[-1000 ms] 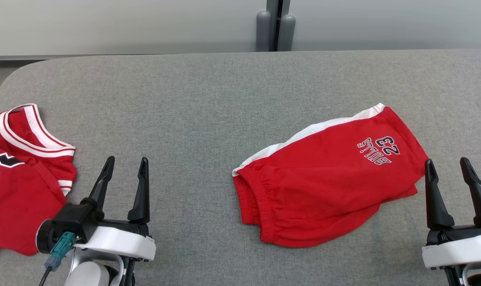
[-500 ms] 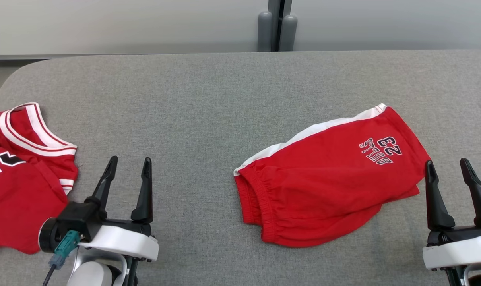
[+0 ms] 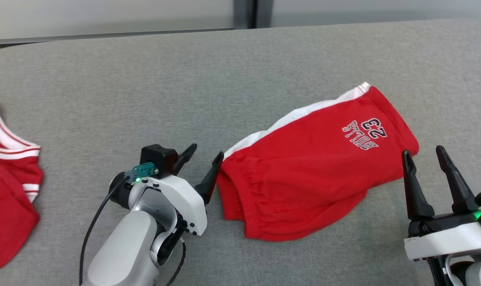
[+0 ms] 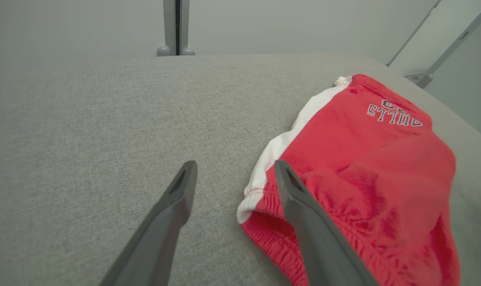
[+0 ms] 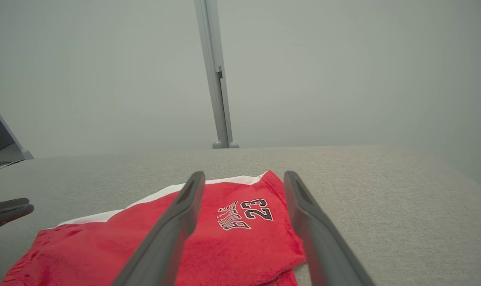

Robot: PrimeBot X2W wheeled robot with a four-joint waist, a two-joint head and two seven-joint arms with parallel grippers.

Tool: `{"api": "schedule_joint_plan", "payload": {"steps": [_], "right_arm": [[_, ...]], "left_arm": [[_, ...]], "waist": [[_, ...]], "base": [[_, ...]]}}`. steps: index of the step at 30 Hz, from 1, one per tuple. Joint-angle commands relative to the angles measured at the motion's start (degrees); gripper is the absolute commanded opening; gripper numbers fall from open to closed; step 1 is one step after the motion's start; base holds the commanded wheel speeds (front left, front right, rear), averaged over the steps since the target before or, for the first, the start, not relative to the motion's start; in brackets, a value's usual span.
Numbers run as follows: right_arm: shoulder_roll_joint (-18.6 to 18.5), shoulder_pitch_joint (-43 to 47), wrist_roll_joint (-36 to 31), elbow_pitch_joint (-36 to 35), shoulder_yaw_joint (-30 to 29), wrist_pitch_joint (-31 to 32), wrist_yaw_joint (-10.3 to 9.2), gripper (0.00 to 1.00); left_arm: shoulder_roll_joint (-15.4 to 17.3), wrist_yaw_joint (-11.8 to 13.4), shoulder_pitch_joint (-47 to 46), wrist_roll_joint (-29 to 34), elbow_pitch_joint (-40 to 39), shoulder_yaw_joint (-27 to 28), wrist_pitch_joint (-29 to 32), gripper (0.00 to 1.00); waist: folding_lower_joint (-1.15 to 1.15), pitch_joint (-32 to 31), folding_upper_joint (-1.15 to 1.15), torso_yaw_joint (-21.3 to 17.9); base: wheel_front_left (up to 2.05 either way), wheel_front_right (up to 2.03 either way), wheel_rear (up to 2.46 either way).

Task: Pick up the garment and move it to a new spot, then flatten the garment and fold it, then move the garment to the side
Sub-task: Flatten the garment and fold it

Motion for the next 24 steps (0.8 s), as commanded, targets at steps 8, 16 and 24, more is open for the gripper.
{"api": "schedule_joint_plan", "payload": {"steps": [8, 16, 24], "right_arm": [[-0.09, -0.82, 0.82, 1.39, -0.75, -1.29, -0.12, 1.00], [-1.06, -2.00, 0.83, 2.55, -1.75, -0.54, -0.12, 1.00], [-5.90, -8.55, 3.29, 8.00, -4.80, -0.09, -0.12, 1.00]], "left_arm": [[0.36, -0.95, -4.12, -2.91, 8.47, -3.05, 3.27, 1.00], [0.00, -0.91, -5.33, -3.60, 13.46, -6.49, 2.71, 0.00], [-0.44, -0.90, -8.52, -2.90, 14.30, -7.63, -1.46, 0.00]], "waist": [[0.00, 2.54, 0.00, -2.69], [0.00, 3.18, 0.00, -2.66], [0.00, 5.37, 0.00, -0.92]], "base": [[0.00, 0.00, 0.00], [0.00, 0.00, 0.00], [0.00, 0.00, 0.00]]}}
